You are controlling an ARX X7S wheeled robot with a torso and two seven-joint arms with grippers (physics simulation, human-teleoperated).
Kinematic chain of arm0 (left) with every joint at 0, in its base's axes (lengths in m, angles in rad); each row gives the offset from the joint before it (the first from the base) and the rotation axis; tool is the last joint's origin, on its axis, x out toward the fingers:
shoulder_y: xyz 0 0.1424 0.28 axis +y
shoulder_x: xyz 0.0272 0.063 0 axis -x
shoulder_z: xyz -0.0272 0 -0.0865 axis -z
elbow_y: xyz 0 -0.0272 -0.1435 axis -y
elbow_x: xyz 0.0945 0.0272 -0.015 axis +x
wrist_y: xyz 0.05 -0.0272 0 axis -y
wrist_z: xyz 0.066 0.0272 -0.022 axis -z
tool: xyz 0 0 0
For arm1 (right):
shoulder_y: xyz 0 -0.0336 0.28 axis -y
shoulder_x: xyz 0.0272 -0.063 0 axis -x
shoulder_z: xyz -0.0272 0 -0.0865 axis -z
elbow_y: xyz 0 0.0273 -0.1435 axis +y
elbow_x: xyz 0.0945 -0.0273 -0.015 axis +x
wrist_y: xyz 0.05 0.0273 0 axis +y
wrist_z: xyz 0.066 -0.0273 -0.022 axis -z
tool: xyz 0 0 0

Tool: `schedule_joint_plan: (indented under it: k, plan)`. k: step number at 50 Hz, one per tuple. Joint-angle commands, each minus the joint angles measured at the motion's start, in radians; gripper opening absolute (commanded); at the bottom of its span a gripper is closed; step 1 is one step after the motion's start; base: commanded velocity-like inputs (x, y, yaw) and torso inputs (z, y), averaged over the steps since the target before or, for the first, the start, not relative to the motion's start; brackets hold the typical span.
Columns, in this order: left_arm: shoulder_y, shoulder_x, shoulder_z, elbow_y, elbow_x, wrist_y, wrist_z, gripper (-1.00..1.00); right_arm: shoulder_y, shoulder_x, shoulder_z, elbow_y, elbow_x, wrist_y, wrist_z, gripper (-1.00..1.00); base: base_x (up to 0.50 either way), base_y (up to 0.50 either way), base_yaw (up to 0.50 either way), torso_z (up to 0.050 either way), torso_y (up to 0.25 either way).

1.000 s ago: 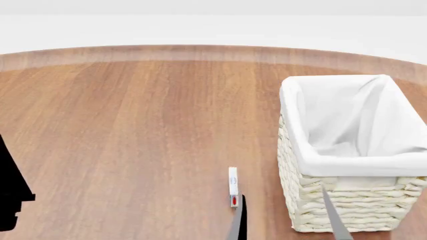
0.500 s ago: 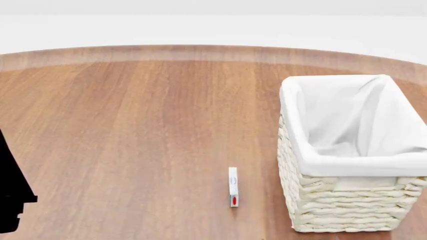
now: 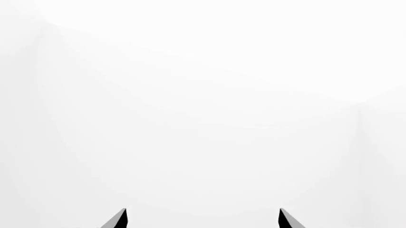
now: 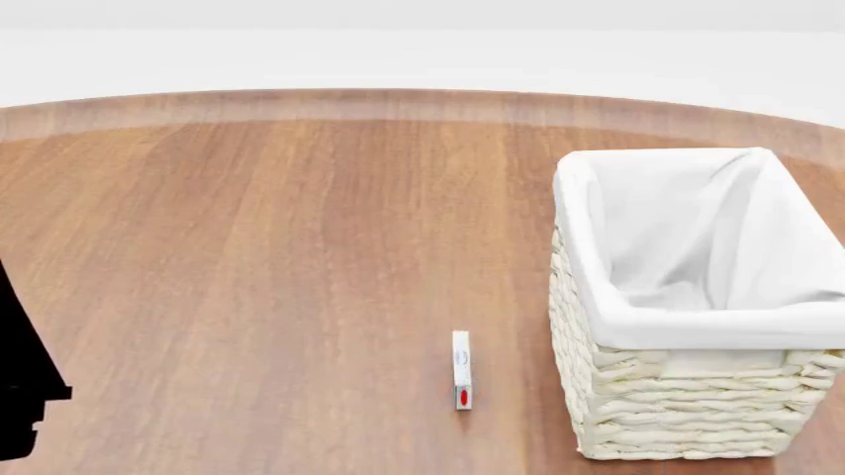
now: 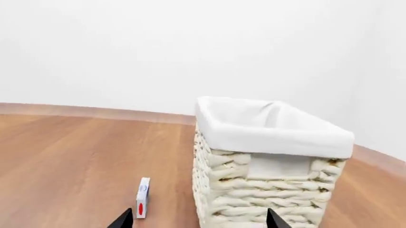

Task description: Pick up the tomato sauce, and put it in the basket.

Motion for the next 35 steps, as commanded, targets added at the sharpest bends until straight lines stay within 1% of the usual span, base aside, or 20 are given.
schedule_joint_plan:
  k: [1, 3, 23, 35]
  plan:
    - [0.000, -0.005, 0.000, -0.001, -0.006, 0.004, -0.004, 1.00, 0.014, -0.011, 0.002, 0.074, 0.131, 0.000, -0.046, 1.00, 0.00, 0.00, 0.00, 0.000, 0.000]
    - [-0.001, -0.005, 0.000, -0.003, -0.005, 0.004, -0.006, 1.00, 0.015, -0.010, 0.003, 0.072, 0.160, 0.014, -0.056, 1.00, 0.00, 0.00, 0.00, 0.000, 0.000]
    - [0.003, -0.011, 0.004, -0.015, -0.006, 0.019, -0.010, 1.00, 0.042, 0.003, -0.042, 0.092, 0.164, 0.026, -0.083, 1.00, 0.00, 0.00, 0.00, 0.000, 0.000]
    - [0.000, -0.014, 0.003, -0.027, -0.017, 0.026, -0.011, 1.00, 0.061, 0.003, -0.046, 0.104, 0.173, 0.112, -0.056, 1.00, 0.00, 0.00, 0.00, 0.000, 0.000]
